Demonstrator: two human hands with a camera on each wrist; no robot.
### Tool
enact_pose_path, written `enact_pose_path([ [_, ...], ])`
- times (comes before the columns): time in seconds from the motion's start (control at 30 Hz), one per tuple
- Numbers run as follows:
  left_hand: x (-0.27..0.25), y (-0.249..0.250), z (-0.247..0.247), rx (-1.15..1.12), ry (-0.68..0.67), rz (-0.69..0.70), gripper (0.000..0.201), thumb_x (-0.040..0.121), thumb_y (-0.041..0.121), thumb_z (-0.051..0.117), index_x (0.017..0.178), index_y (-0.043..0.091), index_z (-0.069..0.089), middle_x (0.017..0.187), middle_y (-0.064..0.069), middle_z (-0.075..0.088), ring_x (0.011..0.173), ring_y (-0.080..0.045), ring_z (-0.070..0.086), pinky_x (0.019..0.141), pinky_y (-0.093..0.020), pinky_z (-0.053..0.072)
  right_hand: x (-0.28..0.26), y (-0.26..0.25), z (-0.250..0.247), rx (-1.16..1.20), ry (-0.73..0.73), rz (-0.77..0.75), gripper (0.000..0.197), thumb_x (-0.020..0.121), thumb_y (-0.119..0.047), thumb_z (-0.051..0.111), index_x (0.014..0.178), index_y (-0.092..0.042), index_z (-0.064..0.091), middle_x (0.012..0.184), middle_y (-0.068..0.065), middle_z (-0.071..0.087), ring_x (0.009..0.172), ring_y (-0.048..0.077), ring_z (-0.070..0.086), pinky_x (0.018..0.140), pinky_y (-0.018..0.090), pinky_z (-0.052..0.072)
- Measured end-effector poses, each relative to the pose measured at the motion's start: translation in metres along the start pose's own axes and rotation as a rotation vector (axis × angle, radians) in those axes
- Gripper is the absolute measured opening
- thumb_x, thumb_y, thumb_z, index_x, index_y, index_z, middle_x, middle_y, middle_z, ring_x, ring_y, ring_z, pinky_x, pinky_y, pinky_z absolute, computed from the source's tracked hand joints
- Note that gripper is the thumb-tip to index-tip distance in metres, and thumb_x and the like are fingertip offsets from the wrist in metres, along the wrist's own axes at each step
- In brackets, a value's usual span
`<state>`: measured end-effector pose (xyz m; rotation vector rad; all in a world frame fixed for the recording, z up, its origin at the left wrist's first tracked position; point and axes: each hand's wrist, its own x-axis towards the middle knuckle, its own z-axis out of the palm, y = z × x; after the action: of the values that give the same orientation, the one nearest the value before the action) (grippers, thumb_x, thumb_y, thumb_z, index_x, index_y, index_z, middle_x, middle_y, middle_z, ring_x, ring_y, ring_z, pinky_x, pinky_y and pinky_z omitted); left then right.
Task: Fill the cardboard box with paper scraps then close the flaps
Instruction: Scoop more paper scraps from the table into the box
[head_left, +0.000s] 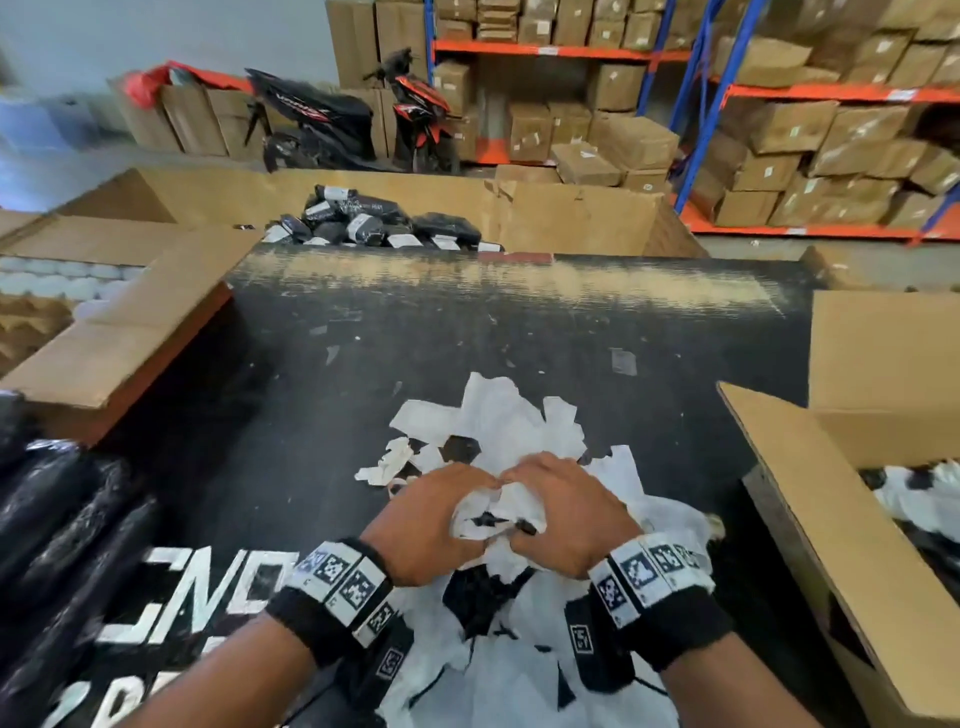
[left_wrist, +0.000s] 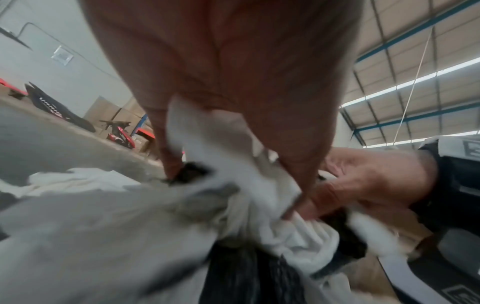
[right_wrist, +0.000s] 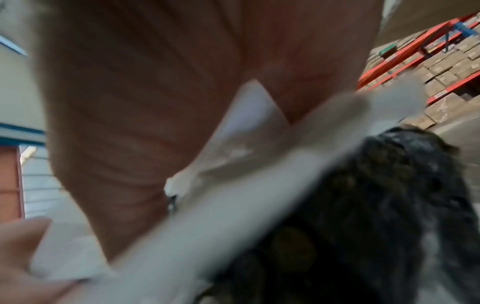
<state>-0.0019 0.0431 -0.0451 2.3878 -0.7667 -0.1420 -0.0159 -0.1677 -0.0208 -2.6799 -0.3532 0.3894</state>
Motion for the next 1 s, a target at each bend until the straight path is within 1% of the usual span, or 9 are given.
enact_pose_path([
  [0.1, -0.032, 0.000, 0.018, 0.098, -0.139, 0.003, 0.081, 0.073, 0.069, 0.074, 0.142, 0.033, 0.052, 0.140, 0.011, 0.054, 0.129, -0.006, 0.046, 0.114, -0.032, 0.035, -0.027, 0.011, 0.028, -0.087, -0.130, 0.017, 0.082, 0.078, -0.061, 0.063, 0.151, -0.040, 0.030, 0.164, -0.012, 0.016, 0.151, 0.021, 0.015, 0.121, 0.051, 0.013],
  [0.2, -0.056, 0.005, 0.011, 0.115, -0.084, -0.072, 0.103, 0.058, 0.090, 0.068, 0.146, 0.045, 0.040, 0.155, 0.010, 0.032, 0.146, -0.012, 0.024, 0.123, -0.039, 0.026, -0.056, 0.017, 0.025, -0.099, -0.047, 0.011, 0.097, 0.071, -0.072, 0.065, 0.153, -0.047, 0.020, 0.165, -0.020, 0.000, 0.153, 0.015, -0.005, 0.123, 0.051, -0.003],
  [0.3, -0.073, 0.012, 0.005, 0.070, 0.009, -0.094, 0.115, 0.051, 0.091, 0.072, 0.150, 0.048, 0.031, 0.162, 0.012, 0.013, 0.152, -0.014, 0.010, 0.121, -0.038, 0.022, -0.085, 0.023, 0.019, -0.134, 0.045, 0.007, 0.111, 0.059, -0.088, 0.061, 0.153, -0.050, 0.016, 0.165, -0.021, -0.005, 0.153, 0.013, -0.009, 0.123, 0.053, -0.002],
  [0.4, -0.082, 0.010, 0.022, 0.071, -0.151, -0.170, 0.127, 0.050, 0.092, 0.071, 0.155, 0.052, 0.011, 0.167, 0.015, -0.001, 0.156, -0.018, 0.002, 0.124, -0.048, 0.019, -0.098, 0.029, 0.035, -0.127, -0.073, 0.031, 0.120, 0.056, -0.088, 0.065, 0.155, -0.049, 0.008, 0.165, -0.016, -0.011, 0.153, 0.015, -0.010, 0.123, 0.051, 0.003],
  [0.5, -0.091, 0.006, 0.051, 0.134, -0.302, -0.171, 0.133, 0.049, 0.095, 0.068, 0.156, 0.052, 0.002, 0.169, 0.011, -0.003, 0.156, -0.020, -0.003, 0.123, -0.056, 0.019, -0.108, 0.031, 0.058, 0.022, -0.199, 0.014, 0.121, 0.058, -0.078, 0.076, 0.153, -0.053, 0.006, 0.165, -0.019, -0.012, 0.153, 0.010, -0.009, 0.124, 0.043, 0.012],
  [0.67, -0.104, 0.021, 0.041, 0.147, -0.131, -0.212, 0.141, 0.043, 0.096, 0.069, 0.154, 0.055, -0.008, 0.168, 0.009, -0.013, 0.154, -0.023, -0.021, 0.118, -0.067, -0.006, -0.137, 0.037, 0.040, 0.119, 0.020, 0.067, 0.132, 0.047, -0.079, 0.081, 0.150, -0.060, -0.001, 0.163, -0.023, -0.014, 0.152, 0.009, -0.009, 0.119, 0.043, 0.017],
  [0.8, -0.114, 0.023, 0.044, 0.147, -0.208, -0.298, 0.155, 0.034, 0.093, 0.075, 0.151, 0.055, -0.019, 0.164, 0.008, -0.031, 0.150, -0.029, -0.032, 0.115, -0.070, -0.007, -0.155, 0.044, 0.050, 0.078, -0.060, 0.160, 0.154, 0.035, -0.073, 0.088, 0.144, -0.063, -0.021, 0.158, -0.017, -0.035, 0.153, 0.021, -0.014, 0.118, 0.055, 0.025],
  [0.93, -0.113, 0.020, 0.078, 0.191, -0.388, -0.307, 0.159, 0.033, 0.091, 0.077, 0.147, 0.056, -0.028, 0.160, 0.006, -0.041, 0.148, -0.034, -0.034, 0.116, -0.074, 0.000, -0.141, 0.035, 0.095, 0.053, -0.138, 0.089, 0.152, 0.047, -0.058, 0.093, 0.143, -0.062, -0.024, 0.157, -0.012, -0.038, 0.152, 0.027, -0.016, 0.117, 0.065, 0.020],
  [1.0, -0.111, 0.020, 0.084, 0.235, -0.388, -0.318, 0.158, 0.033, 0.092, 0.075, 0.147, 0.056, -0.028, 0.160, 0.003, -0.041, 0.147, -0.035, -0.035, 0.115, -0.075, 0.000, -0.136, 0.032, 0.104, 0.025, -0.164, 0.082, 0.148, 0.053, -0.056, 0.092, 0.143, -0.060, -0.025, 0.158, -0.009, -0.038, 0.151, 0.028, -0.020, 0.119, 0.064, 0.013],
])
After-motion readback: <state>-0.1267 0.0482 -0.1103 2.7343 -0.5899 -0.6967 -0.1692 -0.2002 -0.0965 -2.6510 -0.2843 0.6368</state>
